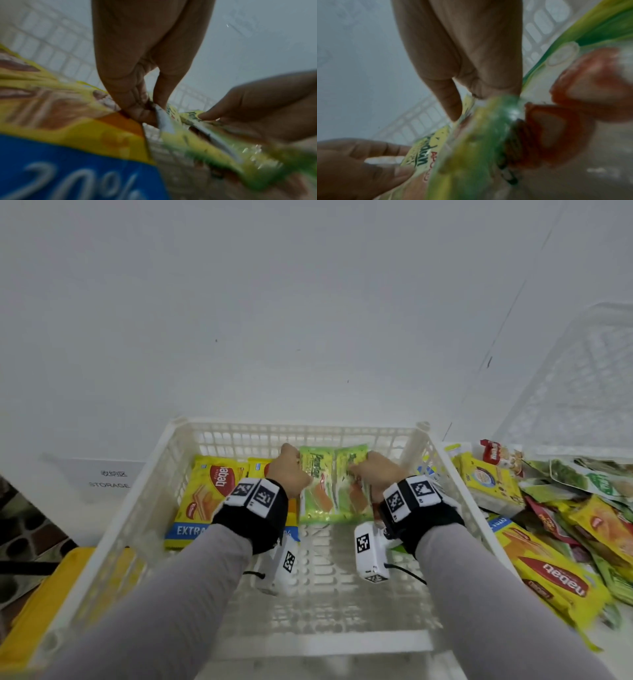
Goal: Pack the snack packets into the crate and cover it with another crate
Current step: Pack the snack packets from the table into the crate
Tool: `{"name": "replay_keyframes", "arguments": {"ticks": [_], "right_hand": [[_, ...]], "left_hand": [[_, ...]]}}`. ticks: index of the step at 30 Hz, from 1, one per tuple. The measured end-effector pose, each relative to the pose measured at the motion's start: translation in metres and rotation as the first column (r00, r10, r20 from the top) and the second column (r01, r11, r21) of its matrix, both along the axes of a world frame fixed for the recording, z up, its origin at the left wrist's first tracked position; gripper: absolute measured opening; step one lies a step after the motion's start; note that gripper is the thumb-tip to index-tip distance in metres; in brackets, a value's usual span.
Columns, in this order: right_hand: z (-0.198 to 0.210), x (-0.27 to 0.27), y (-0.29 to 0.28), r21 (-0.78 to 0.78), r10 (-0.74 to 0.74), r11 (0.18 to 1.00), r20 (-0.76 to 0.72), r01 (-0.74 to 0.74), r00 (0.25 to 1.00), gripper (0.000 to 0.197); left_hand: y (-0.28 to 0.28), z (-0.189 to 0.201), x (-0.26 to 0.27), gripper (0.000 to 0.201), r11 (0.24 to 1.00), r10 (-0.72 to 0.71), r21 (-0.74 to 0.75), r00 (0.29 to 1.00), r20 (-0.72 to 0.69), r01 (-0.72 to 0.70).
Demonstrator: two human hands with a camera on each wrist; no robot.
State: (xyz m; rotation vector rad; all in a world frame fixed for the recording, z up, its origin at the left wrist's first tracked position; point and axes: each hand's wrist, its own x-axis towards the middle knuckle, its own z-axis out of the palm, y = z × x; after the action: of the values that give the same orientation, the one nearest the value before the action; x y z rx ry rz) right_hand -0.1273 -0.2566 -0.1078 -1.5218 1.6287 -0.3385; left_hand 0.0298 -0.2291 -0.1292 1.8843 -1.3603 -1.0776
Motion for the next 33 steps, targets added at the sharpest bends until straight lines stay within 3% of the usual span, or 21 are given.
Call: {"name": "replay_keyframes", "arguments": {"ticks": [2, 4, 6, 10, 13, 16, 19, 21, 24, 26, 28, 31, 33], "right_hand": [[-0.008, 0.004, 0.002, 0.072, 0.132, 0.990, -0.132, -0.123, 0.982, 0.023], [-0.013, 0.006, 0.003, 0.074, 0.122, 0.991, -0.116, -0.114, 0.986, 0.003], [-0.020, 0.002, 0.003, 0.038, 0.036, 0.999, -0.076, -0.034, 0.996, 0.023], [-0.024, 0.001, -0.001, 0.009, -0.044, 0.999, -0.028, 0.044, 0.999, 0.012], [-0.025, 0.005, -0.003, 0.015, -0.035, 0.999, 0.018, 0.035, 0.999, 0.013], [-0.027, 0.010, -0.001, 0.044, -0.031, 0.999, 0.073, 0.027, 0.997, 0.028], [-0.031, 0.014, 0.001, -0.056, -0.048, 0.997, -0.013, 0.047, 0.999, 0.025], [-0.033, 0.014, 0.001, -0.115, -0.054, 0.992, -0.087, 0.044, 0.995, 0.027], [-0.032, 0.012, -0.004, -0.079, -0.102, 0.992, 0.018, 0.103, 0.995, 0.034], [-0.030, 0.013, -0.005, -0.037, -0.119, 0.992, 0.087, 0.123, 0.989, 0.024], [-0.030, 0.016, -0.005, -0.022, -0.114, 0.993, 0.114, 0.117, 0.987, 0.017], [-0.035, 0.020, -0.001, -0.067, -0.083, 0.994, 0.082, 0.089, 0.993, 0.024], [-0.038, 0.023, 0.003, -0.099, -0.060, 0.993, 0.043, 0.063, 0.997, 0.028]], "left_hand": [[0.002, -0.005, -0.002, 0.051, 0.996, -0.065, -0.052, 0.981, 0.182, 0.076], [0.004, -0.006, -0.006, 0.047, 0.971, -0.153, -0.112, 0.912, 0.380, 0.209], [0.007, -0.007, -0.012, 0.040, 0.933, -0.258, -0.078, 0.802, 0.539, 0.353], [0.014, -0.005, -0.022, 0.026, 0.884, -0.334, 0.058, 0.541, 0.771, 0.463], [0.017, -0.003, -0.024, 0.031, 0.842, -0.366, 0.135, 0.369, 0.854, 0.522], [0.017, -0.007, -0.021, 0.020, 0.816, -0.407, 0.205, 0.285, 0.868, 0.540], [0.014, -0.013, -0.019, 0.040, 0.775, -0.468, 0.305, 0.179, 0.865, 0.553], [0.011, -0.016, -0.018, 0.056, 0.752, -0.510, 0.357, 0.145, 0.848, 0.554], [0.008, -0.019, -0.016, 0.074, 0.735, -0.564, 0.407, 0.155, 0.811, 0.543], [0.008, -0.016, -0.014, 0.082, 0.742, -0.571, 0.392, 0.206, 0.795, 0.545], [0.008, -0.012, -0.012, 0.080, 0.773, -0.540, 0.310, 0.318, 0.779, 0.554], [0.009, -0.006, -0.010, 0.075, 0.832, -0.454, 0.154, 0.495, 0.741, 0.533], [0.008, -0.004, -0.008, 0.080, 0.849, -0.416, 0.075, 0.574, 0.705, 0.522]]}}
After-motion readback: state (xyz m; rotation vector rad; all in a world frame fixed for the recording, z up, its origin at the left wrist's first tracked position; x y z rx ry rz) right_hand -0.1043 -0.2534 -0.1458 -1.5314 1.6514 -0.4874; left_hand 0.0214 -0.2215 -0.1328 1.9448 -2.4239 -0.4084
